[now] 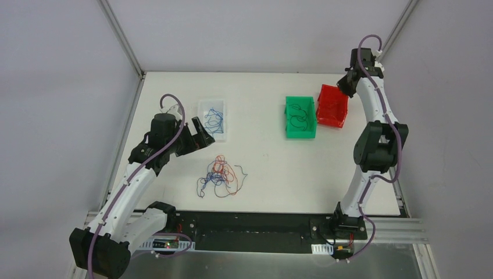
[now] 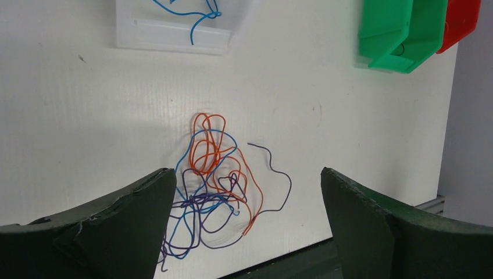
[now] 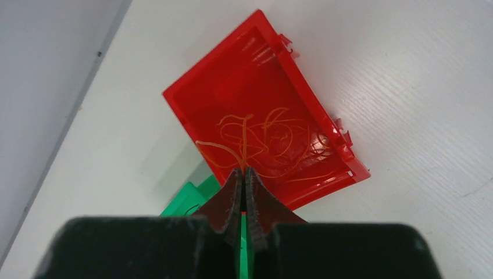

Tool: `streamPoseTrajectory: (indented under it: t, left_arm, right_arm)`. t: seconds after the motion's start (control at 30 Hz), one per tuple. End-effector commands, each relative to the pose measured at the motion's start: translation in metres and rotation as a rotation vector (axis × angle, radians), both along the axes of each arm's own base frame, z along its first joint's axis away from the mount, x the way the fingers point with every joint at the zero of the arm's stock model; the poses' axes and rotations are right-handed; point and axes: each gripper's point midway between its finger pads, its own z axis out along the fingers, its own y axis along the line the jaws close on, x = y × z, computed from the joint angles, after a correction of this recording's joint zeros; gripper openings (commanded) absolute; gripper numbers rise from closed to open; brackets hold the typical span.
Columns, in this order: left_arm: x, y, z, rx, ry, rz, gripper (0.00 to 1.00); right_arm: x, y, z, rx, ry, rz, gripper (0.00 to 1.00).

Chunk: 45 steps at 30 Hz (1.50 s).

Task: Untangle the cables

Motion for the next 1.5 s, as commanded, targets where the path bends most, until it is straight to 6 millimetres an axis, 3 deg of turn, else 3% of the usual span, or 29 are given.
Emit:
streamPoseTrajectory:
  t: [0.0,0.17,0.23,0.33,0.47,0.57,0.77,1.0,1.2,1.33,1.47]
  left_arm:
    - [-0.009,0.007,-0.003,0.015,-0.001,0.017,0.99]
    - [-0.015,0.006,-0.012,0.018,0.025,-0.001,0.99]
    - [-0.018,0.005,-0.018,0.014,0.045,-0.002,0.99]
    - [-0.025,0.003,-0.033,-0.002,0.094,-0.01,0.99]
    - [-0.034,0.01,-0.055,0.023,0.141,0.021,0.99]
    - [-0.039,0.012,-0.067,0.043,0.164,0.05,0.99]
    - [-0.046,0.005,-0.091,0.18,0.202,0.005,0.99]
    - [-0.055,-0.009,-0.109,0.264,0.245,-0.093,0.99]
    - [-0.056,-0.016,-0.121,0.298,0.294,-0.167,0.94]
    - [-0.058,-0.025,-0.126,0.29,0.33,-0.215,0.8]
    - [-0.061,-0.041,-0.122,0.23,0.325,-0.272,0.54]
  right_arm:
    - [0.0,0.01,-0.053,0.091,0.067,-0.018,0.0]
    - [-0.011,0.023,-0.11,0.173,0.172,-0.027,0.0]
    - [-0.014,0.025,-0.118,0.187,0.191,-0.029,0.0]
    - [-0.01,0.028,-0.1,0.194,0.167,-0.006,0.04]
    - [-0.011,0.024,-0.052,0.153,0.076,0.018,0.38]
    - [-0.022,0.03,-0.026,0.165,0.025,0.043,0.5]
    - [-0.062,0.071,-0.008,0.154,-0.021,0.161,0.67]
    - [-0.13,0.132,0.003,0.155,-0.099,0.385,0.89]
    - [-0.191,0.198,-0.011,0.237,-0.137,0.643,0.86]
    - [-0.224,0.236,-0.033,0.275,-0.096,0.773,0.83]
    - [-0.25,0.269,-0.054,0.288,-0.029,0.87,0.78]
